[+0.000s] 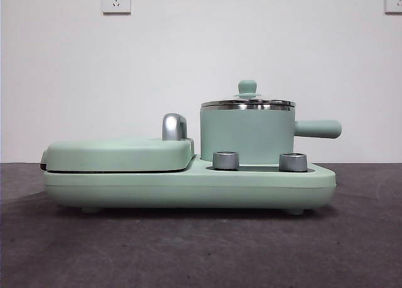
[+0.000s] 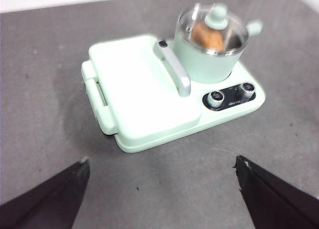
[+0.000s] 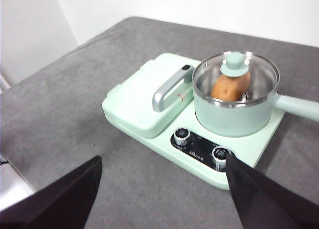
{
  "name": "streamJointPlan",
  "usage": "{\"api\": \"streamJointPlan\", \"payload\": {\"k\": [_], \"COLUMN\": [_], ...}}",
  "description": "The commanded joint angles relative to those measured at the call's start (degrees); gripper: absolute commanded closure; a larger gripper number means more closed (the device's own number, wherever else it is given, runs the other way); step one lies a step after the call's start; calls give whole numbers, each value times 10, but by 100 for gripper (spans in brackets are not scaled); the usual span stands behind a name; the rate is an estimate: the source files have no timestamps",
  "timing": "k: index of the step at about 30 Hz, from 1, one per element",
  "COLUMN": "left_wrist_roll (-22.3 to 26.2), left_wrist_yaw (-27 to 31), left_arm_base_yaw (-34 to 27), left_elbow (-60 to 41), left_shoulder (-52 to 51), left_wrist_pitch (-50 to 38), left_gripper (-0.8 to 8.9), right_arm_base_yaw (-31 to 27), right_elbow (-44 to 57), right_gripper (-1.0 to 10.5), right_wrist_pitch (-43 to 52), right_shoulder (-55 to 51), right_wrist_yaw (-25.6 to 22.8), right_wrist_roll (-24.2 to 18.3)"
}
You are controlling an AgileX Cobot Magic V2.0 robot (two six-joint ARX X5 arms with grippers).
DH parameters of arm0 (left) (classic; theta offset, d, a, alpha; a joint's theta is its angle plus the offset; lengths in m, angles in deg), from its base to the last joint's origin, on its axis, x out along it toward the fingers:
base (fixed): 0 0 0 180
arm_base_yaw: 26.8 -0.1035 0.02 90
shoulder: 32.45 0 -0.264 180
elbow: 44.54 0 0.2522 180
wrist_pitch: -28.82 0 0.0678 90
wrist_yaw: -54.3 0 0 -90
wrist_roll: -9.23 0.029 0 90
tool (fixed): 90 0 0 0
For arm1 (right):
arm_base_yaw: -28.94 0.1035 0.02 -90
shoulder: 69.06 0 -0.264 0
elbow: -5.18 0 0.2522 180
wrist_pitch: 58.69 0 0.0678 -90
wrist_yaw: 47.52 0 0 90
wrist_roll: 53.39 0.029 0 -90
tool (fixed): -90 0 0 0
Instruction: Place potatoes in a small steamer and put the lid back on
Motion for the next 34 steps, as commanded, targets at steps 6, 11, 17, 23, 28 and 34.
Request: {"api": "streamJointPlan", "payload": {"k": [6, 11, 17, 23, 28, 34], "left_wrist_roll": [-9, -7, 3, 7, 5, 5], "left_wrist_yaw": [-32, -35, -35, -28, -29, -29], "left_arm_base_yaw": [6, 6, 6, 6, 6, 6], "left_elbow": [-133, -151, -151, -151, -151, -151], "left_shoulder": [-104, -114, -114, -114, -114, -114], "left_wrist_pitch": [-62, -94, -132, -130, -130, -130], "left_gripper": [349, 349, 503, 809, 809, 809], "right_arm_base_yaw": [3, 3, 3, 3, 3, 3], "right_elbow": [-5, -5, -5, -5, -5, -5], "right_gripper": [552, 552, 627, 928, 928, 928], "right_wrist_pitch": [9, 9, 7, 10, 10, 10], "right_shoulder": [2, 2, 2, 2, 2, 2], "right_wrist_yaw": [5, 11, 11, 11, 10, 10], "right_wrist_roll": [-4, -4, -4, -4, -5, -5]}}
